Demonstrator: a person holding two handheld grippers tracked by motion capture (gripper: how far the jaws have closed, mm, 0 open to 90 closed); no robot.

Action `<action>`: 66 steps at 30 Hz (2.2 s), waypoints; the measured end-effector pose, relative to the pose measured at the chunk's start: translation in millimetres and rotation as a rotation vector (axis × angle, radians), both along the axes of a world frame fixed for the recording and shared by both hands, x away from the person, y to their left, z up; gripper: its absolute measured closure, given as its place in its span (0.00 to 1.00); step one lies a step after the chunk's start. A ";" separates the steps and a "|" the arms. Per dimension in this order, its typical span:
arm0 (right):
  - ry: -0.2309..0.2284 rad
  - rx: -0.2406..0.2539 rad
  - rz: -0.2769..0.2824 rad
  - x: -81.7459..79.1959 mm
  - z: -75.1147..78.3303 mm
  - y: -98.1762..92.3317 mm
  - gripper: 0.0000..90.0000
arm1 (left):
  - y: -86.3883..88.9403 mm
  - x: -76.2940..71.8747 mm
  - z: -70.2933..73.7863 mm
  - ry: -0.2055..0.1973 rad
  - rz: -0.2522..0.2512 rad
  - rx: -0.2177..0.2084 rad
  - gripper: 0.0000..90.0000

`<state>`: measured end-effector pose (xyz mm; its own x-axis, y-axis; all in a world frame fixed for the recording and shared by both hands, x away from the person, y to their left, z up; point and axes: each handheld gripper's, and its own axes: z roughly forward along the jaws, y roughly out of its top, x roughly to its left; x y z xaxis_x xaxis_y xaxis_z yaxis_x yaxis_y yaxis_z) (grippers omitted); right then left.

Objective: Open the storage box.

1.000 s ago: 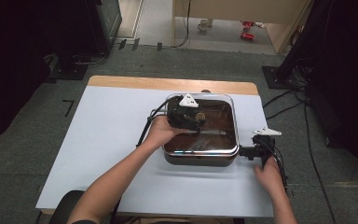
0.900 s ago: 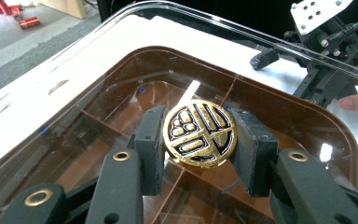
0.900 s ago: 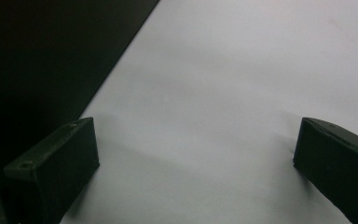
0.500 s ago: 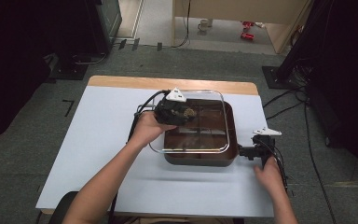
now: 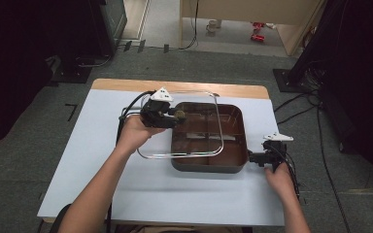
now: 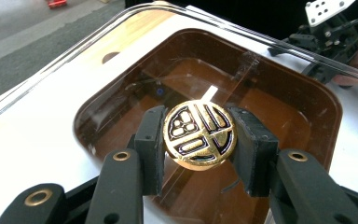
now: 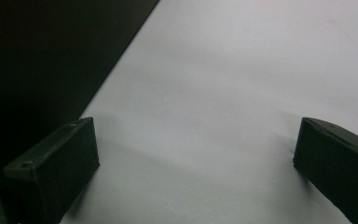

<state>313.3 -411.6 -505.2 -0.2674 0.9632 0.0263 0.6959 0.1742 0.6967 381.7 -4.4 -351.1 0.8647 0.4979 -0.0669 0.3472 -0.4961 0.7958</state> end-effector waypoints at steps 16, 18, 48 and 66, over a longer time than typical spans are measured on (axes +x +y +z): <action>-0.001 0.001 0.000 0.0 -0.1 0.0 0.00 | 70.8 6.6 14.3 0.007 0.111 -0.009 0.65; -0.001 0.001 0.000 0.0 -0.1 0.0 0.00 | 75.9 7.8 14.6 0.013 0.116 -0.005 0.66; -0.001 0.000 0.000 0.0 0.0 -0.1 0.00 | 160.9 57.3 -54.0 0.133 0.391 0.030 0.65; -0.001 0.000 0.000 0.1 0.0 0.0 0.00 | 181.7 73.8 -97.5 0.184 0.518 0.094 0.65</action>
